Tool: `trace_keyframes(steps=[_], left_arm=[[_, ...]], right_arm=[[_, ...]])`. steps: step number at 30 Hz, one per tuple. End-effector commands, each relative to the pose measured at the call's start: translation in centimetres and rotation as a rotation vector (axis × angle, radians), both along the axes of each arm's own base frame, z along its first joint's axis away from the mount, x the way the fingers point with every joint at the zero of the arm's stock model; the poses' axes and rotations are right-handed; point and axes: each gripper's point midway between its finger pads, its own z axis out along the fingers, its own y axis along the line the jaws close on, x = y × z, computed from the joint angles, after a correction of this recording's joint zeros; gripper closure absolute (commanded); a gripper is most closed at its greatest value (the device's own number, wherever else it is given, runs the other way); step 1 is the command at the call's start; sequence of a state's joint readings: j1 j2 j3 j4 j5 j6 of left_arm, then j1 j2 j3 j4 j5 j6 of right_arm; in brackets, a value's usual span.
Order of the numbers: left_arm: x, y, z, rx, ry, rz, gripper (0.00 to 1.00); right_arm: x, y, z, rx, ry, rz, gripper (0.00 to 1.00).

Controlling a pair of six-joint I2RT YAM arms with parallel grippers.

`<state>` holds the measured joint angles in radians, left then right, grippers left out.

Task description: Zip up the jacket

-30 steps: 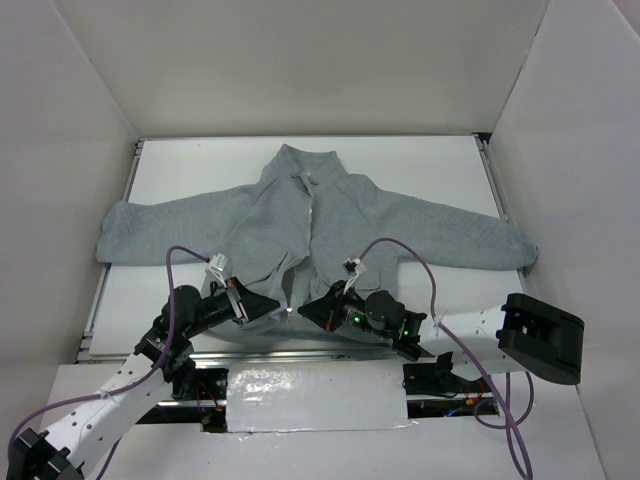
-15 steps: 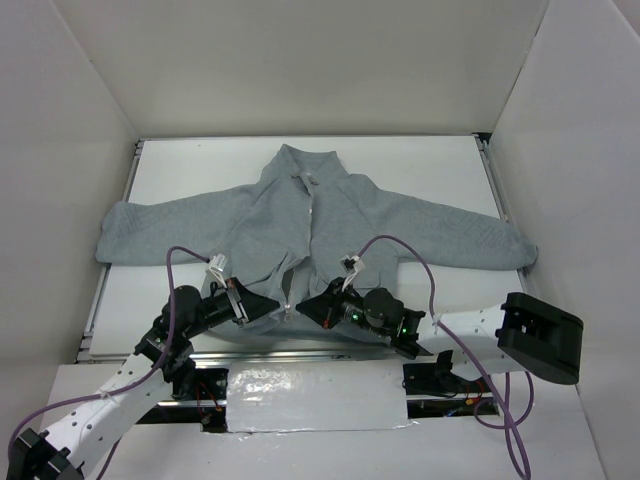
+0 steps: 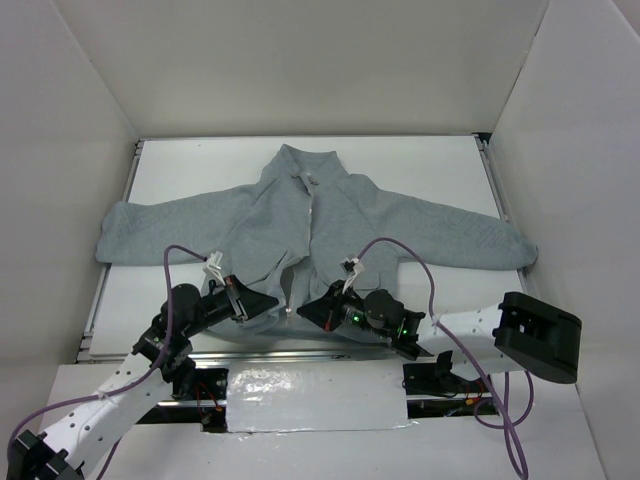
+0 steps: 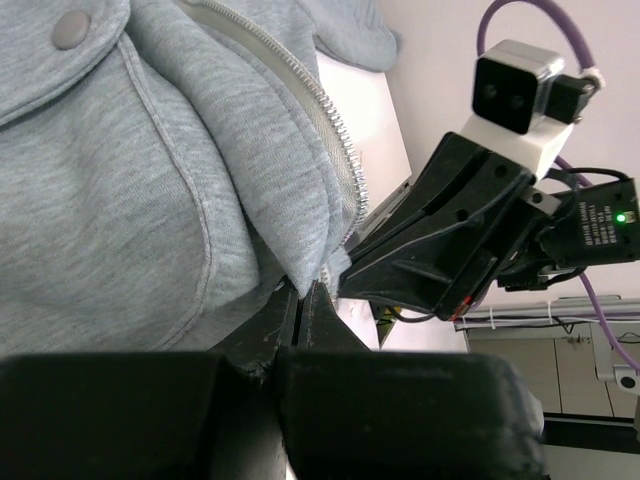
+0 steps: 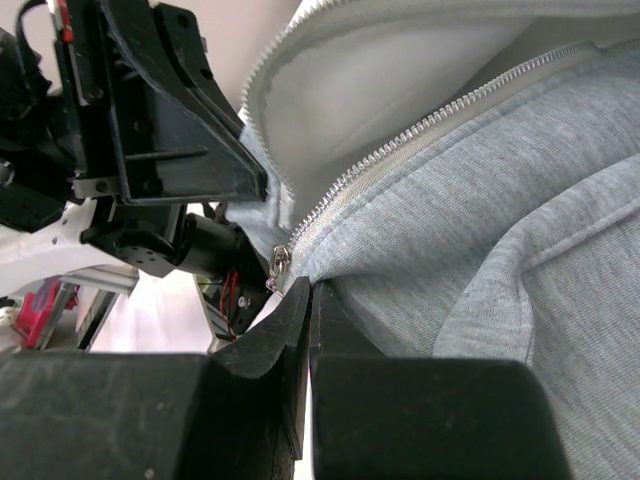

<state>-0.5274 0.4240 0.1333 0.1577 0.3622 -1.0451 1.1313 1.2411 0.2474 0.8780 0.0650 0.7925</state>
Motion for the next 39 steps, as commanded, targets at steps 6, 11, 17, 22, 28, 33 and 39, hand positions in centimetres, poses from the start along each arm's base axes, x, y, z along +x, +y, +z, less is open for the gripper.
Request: trace_keyframes(steps=[6,11,17,22,28,33,39], left_arm=[[0.4,-0.3,3.3,-0.040,-0.107,-0.011,1.00],[0.3,-0.3,2.9,-0.037,-0.096,-0.013,1.00],[0.0,-0.5,2.5,-0.046,-0.086,-0.029,1.00],[0.0,-0.5,2.3,-0.044,-0.082,-0.029,1.00],[-0.1,-0.5,2.0,-0.043,-0.079,-0.033,1.00],[-0.1,-0.6,1.8,-0.042,-0.074,-0.034,1.00],[0.0,-0.6,1.8,-0.044,-0.076,-0.037,1.00]], right_arm=[[0.3,0.5,1.8,0.065,-0.033,0.000,1.00],[0.5,0.4,2.3,0.072,-0.048,-0.008,1.00],[0.9,0.3,2.8,0.072,-0.061,-0.028,1.00],[1.2,0.3,3.1,0.066,-0.068,-0.036,1.00],[1.2,0.7,3.5,0.072,-0.076,-0.027,1.00],[1.2,0.7,3.7,0.075,-0.077,-0.024,1.00],[1.3,0.7,3.8,0.074,-0.082,-0.028,1.00]])
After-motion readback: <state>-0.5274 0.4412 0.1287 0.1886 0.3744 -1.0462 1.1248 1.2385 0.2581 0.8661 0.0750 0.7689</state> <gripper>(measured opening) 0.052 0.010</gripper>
